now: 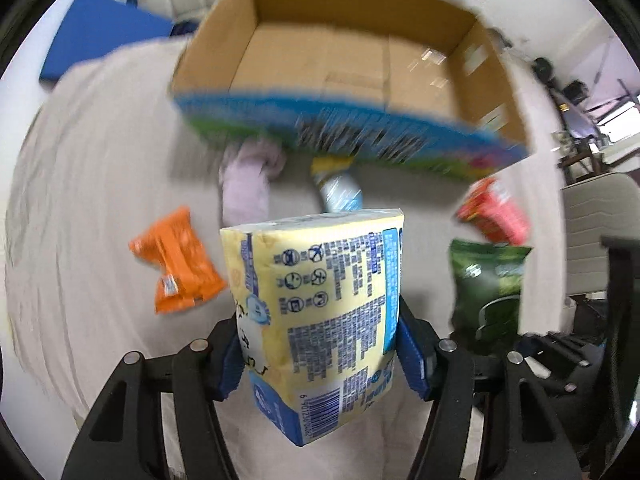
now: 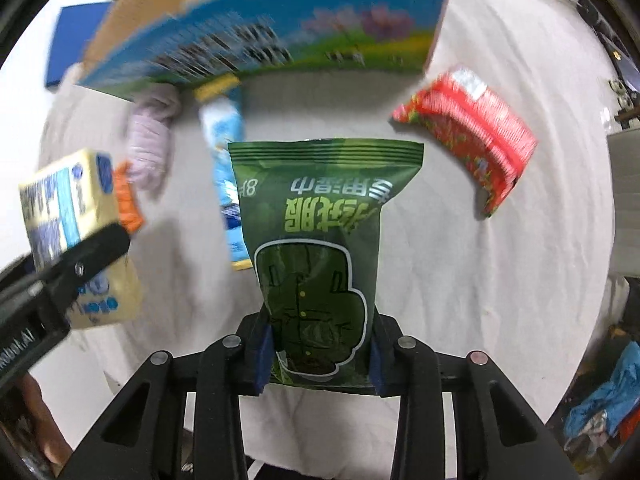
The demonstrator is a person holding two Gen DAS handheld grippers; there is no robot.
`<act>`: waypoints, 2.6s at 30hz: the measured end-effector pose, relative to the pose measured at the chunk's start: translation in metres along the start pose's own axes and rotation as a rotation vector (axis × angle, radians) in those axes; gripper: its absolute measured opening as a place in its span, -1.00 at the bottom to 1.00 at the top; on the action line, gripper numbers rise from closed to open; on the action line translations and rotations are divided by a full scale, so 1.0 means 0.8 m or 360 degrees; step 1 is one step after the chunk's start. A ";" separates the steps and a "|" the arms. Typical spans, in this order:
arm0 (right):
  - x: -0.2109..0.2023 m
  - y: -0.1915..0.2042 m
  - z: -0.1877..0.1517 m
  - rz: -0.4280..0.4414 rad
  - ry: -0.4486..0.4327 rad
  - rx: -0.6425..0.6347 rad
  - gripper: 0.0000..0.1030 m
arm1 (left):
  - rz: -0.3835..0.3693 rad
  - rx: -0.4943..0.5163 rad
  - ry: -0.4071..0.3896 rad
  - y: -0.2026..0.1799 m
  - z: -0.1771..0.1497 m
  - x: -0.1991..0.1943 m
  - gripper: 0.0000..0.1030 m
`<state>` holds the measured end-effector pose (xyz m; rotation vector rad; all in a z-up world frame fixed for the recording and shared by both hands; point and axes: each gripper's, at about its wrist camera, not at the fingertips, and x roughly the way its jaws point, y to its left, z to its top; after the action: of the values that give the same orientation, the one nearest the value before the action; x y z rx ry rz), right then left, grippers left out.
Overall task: Organize soft objects
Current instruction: 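Carry the carton and green bag into the box and open both tools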
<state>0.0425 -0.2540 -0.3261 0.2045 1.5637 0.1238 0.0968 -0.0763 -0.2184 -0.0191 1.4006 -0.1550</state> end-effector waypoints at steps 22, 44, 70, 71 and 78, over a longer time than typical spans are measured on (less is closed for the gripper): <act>-0.201 0.002 0.211 0.0123 -0.0482 0.0086 -0.25 | -0.0218 0.0343 -0.0301 -0.018 0.257 -0.052 0.19; 0.025 -0.027 0.424 -0.0105 -0.0147 0.0126 -0.25 | -0.0536 0.0179 0.0373 -0.004 0.403 0.193 0.23; -0.003 0.002 0.332 -0.0240 -0.0205 0.0201 1.00 | -0.0216 0.0327 0.0008 0.029 0.328 0.087 0.99; -0.012 0.005 0.328 -0.0251 -0.0235 0.0207 1.00 | -0.0217 0.0339 -0.0019 0.031 0.318 0.078 0.99; -0.074 0.020 0.267 -0.0303 -0.0440 0.0206 1.00 | -0.0226 0.0351 -0.0157 0.051 0.272 0.024 0.99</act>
<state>0.2562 -0.2611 -0.2660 0.1654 1.3083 -0.1502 0.3178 -0.0556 -0.2042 0.0565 1.2772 -0.4206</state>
